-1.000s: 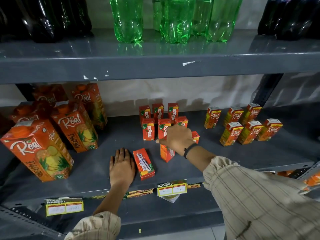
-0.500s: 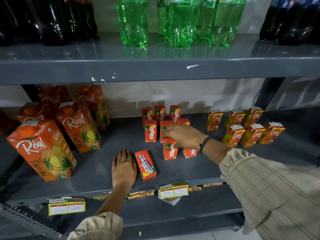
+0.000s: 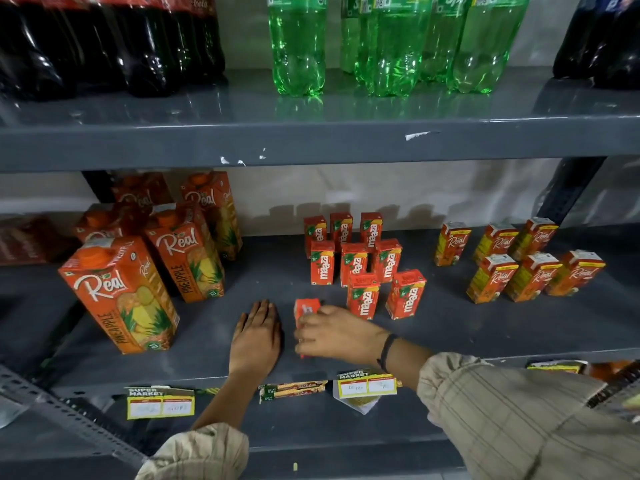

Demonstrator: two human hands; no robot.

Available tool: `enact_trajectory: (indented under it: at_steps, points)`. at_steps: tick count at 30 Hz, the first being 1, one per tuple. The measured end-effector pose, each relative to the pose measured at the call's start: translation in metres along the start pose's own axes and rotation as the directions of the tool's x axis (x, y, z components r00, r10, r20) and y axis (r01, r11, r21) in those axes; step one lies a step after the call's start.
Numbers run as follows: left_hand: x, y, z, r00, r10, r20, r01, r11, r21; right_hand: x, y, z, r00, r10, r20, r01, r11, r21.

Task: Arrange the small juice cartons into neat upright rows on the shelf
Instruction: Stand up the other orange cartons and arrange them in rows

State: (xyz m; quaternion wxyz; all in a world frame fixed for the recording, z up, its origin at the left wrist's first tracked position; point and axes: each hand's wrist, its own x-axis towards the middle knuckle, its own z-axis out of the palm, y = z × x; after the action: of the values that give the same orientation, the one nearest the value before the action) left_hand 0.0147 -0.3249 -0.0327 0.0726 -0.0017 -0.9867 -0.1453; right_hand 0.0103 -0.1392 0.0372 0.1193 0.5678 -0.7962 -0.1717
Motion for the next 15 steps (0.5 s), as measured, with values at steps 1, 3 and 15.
enact_trajectory:
  at_steps: [1, 3, 15]
  points:
    - [0.000, -0.001, 0.000, 1.000, 0.003, -0.003, -0.003, 1.000, -0.005, 0.003, 0.004, -0.006, 0.996, 0.085, -0.038, -0.083, 0.996, 0.038]
    - [0.001, -0.003, 0.001, 1.000, 0.000, -0.010, -0.001, 1.000, -0.005, 0.009, 0.016, -0.021, 0.945, 0.318, -0.079, -0.296, 0.931, 0.212]
    - [0.001, -0.001, 0.000, 1.000, -0.014, 0.015, 0.014, 1.000, 0.006, 0.037, 0.029, -0.051, 0.559, 0.813, 0.162, -0.811, 0.496, 0.310]
